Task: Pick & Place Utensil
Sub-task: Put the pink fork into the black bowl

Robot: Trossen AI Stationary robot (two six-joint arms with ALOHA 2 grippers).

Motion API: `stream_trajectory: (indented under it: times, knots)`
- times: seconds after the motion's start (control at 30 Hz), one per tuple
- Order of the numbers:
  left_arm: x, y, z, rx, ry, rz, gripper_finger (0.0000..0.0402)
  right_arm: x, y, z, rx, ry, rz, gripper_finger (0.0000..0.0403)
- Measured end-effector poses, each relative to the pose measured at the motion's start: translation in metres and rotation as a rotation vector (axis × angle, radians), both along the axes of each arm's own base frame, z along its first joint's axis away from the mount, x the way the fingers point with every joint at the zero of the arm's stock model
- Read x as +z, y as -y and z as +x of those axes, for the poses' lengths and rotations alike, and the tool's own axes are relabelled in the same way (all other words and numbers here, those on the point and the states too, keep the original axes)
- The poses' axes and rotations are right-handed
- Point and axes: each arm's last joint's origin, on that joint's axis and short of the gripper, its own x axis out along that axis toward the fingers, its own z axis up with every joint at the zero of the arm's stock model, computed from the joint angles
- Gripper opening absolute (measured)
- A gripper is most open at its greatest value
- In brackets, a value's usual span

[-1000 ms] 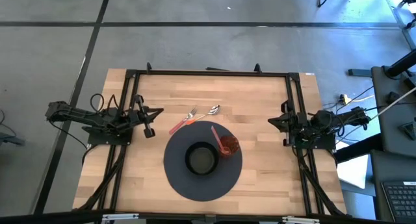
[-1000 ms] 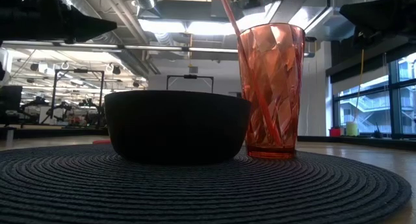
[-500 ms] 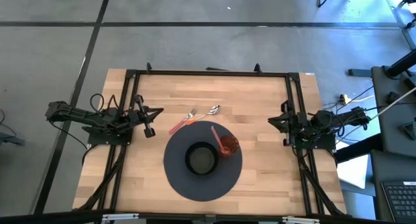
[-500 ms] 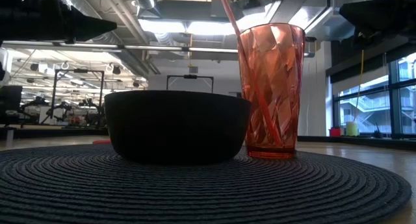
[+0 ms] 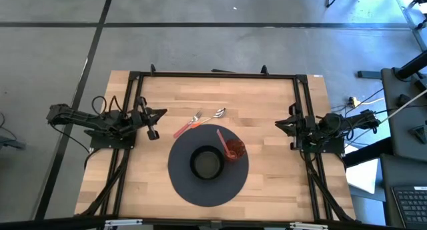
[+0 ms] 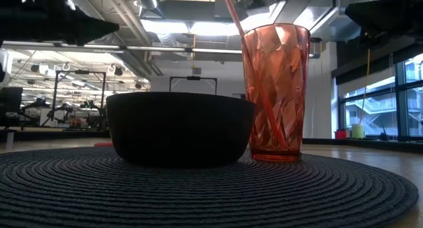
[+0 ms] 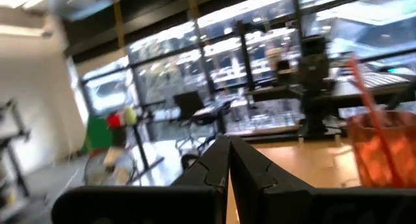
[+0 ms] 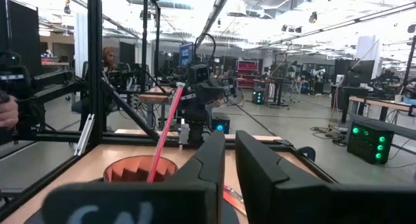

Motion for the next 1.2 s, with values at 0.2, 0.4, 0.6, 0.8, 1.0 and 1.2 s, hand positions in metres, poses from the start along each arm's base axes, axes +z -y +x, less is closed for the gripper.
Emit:
stream_trajectory:
  times: [0.2, 0.4, 0.6, 0.8, 1.0, 1.2]
  knots:
    - [-0.007, -0.002, 0.002, 0.094, -0.132, -0.122, 0.0003, 0.0, 0.001, 0.0, -0.021, 0.004, 0.001, 0.0039]
    - [-0.01, 0.0, 0.007, 0.035, -0.241, -0.162, 0.0003, -0.003, 0.003, 0.0, -0.102, -0.031, 0.048, 0.0017]
    - [-0.019, -0.002, 0.013, 0.072, -0.384, -0.238, 0.0003, -0.003, 0.003, 0.0, -0.115, -0.034, 0.03, 0.001]
    - [-0.016, -0.009, 0.028, 0.073, -0.464, -0.305, 0.0002, -0.002, 0.003, 0.0, -0.115, -0.028, 0.03, 0.0013]
    - [-0.014, -0.015, 0.047, 0.13, -0.575, -0.276, 0.0005, -0.002, 0.003, 0.0, -0.114, -0.028, 0.035, 0.0014]
    - [-0.014, -0.019, 0.054, 0.287, -0.526, -0.432, 0.0027, -0.002, 0.003, 0.0, -0.116, -0.028, 0.029, 0.0014]
